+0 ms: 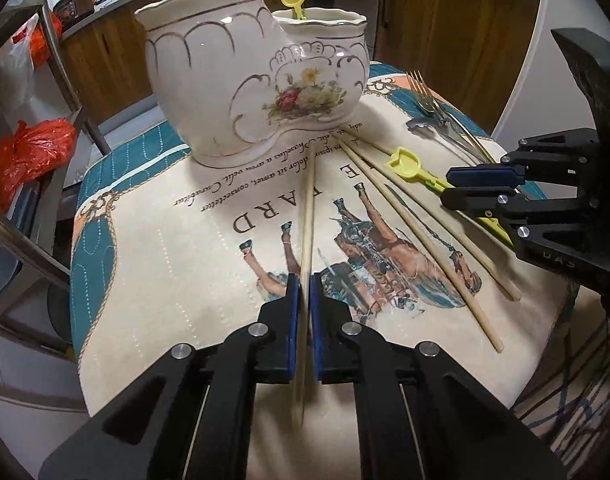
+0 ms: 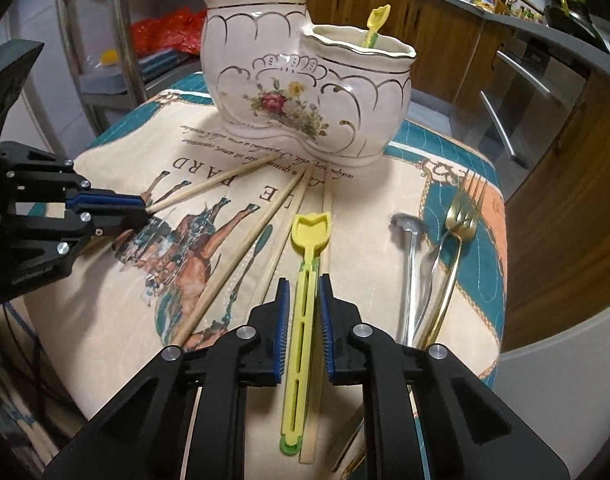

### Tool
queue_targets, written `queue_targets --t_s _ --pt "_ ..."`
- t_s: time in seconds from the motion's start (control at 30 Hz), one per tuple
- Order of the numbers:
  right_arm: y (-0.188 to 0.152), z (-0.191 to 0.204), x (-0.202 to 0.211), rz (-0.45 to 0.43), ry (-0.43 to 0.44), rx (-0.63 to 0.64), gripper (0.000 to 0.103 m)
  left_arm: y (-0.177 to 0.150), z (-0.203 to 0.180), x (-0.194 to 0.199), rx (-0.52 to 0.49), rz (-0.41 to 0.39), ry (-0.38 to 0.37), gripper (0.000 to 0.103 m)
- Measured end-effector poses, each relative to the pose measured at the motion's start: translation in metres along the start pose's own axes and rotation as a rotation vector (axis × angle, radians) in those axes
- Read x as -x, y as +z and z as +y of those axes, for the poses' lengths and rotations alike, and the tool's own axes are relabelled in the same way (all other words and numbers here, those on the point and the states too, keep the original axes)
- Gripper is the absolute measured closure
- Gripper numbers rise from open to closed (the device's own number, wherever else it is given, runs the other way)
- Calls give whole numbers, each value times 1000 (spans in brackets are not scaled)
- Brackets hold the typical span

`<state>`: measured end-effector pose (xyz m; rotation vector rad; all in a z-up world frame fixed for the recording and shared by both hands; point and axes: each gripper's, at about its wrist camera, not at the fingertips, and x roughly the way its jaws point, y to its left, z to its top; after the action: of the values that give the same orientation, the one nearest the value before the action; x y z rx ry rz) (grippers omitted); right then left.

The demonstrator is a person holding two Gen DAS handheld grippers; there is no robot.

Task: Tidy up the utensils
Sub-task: 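Grasp another chopstick with the left tool while the right tool grasps the yellow spoon-shaped utensil, then carry the chopstick toward the larger cup while the right tool carries the yellow utensil toward the smaller cup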

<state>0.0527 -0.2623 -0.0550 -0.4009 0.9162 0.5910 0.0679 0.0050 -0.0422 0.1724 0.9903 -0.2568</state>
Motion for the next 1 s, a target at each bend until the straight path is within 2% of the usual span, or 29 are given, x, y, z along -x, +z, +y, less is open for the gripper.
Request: queue_targets --t_s 0.23,0.4,0.53,0.63,0.8,1.0 --pt "0 -3 3 -16 11 -18 92 5 3 -4 18 -18 -16 98" --pt "2 -11 19 -77 24 -46 93 4 8 10 11 -58 -30 98" --pt "3 -18 37 -160 50 -74 93 4 8 27 -18 -111 -46 98" --pt "5 -20 43 -177 56 -72 93 3 8 38 -41 -129 -46 98" --pt "9 -26 57 -246 70 -99 93 2 8 61 -64 -247 -64 98" --pt "30 -40 73 -355 54 -152 93 24 23 90 -14 -447 -58 98"
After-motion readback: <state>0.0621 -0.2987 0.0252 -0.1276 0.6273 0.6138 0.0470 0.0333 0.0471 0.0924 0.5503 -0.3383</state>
